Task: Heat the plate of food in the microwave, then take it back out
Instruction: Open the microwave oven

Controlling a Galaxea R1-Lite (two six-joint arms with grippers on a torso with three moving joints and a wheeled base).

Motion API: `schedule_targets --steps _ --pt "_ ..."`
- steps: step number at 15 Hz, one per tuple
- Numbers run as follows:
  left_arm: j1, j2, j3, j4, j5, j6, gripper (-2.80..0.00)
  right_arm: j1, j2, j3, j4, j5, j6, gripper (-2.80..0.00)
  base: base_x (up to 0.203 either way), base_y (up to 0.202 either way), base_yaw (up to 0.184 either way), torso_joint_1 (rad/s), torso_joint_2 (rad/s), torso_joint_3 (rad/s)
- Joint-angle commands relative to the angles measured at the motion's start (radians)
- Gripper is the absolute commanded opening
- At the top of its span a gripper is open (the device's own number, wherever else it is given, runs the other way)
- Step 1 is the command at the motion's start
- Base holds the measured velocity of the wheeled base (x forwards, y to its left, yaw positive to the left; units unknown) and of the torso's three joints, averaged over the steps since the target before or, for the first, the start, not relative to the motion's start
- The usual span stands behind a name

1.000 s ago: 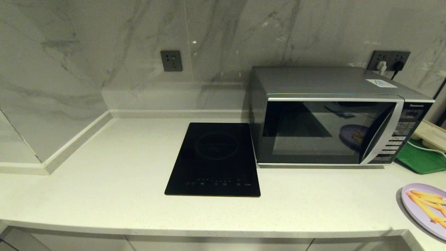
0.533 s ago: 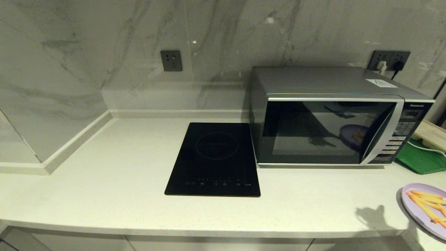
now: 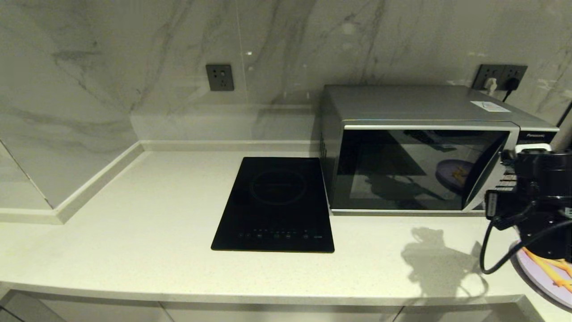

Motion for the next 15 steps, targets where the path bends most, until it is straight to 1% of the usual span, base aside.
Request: schedule_targets --steps 1,5,6,8,13,15 --pt "0.000 0.000 0.000 -0.001 0.000 -0.002 -2.80 0.019 0.171 -0.071 -0.033 -0.046 0.038 0.00 0.000 0.000 0.000 0.000 0.00 0.000" --pt "0.000 0.000 0.000 -0.001 0.000 0.000 -2.80 0.020 0.290 -0.196 -0.049 -0.129 0.128 0.00 0.000 0.000 0.000 0.000 0.00 0.000" --pt "0.000 0.000 0.000 -0.001 0.000 -0.002 -2.80 0.016 0.299 -0.210 -0.050 -0.136 0.140 0.00 0.000 0.000 0.000 0.000 0.00 0.000" --pt "0.000 0.000 0.000 -0.001 0.000 -0.002 -2.80 0.002 0.296 -0.221 -0.050 -0.144 0.145 0.00 0.000 0.000 0.000 0.000 0.00 0.000" --pt "0.000 0.000 0.000 -0.001 0.000 0.000 -2.80 -0.088 0.291 -0.249 -0.050 -0.142 0.146 0.00 0.000 0.000 0.000 0.000 0.00 0.000" --pt "0.000 0.000 0.000 -0.001 0.000 -0.002 -2.80 -0.128 0.291 -0.267 -0.050 -0.128 0.147 0.00 0.000 0.000 0.000 0.000 0.00 0.000"
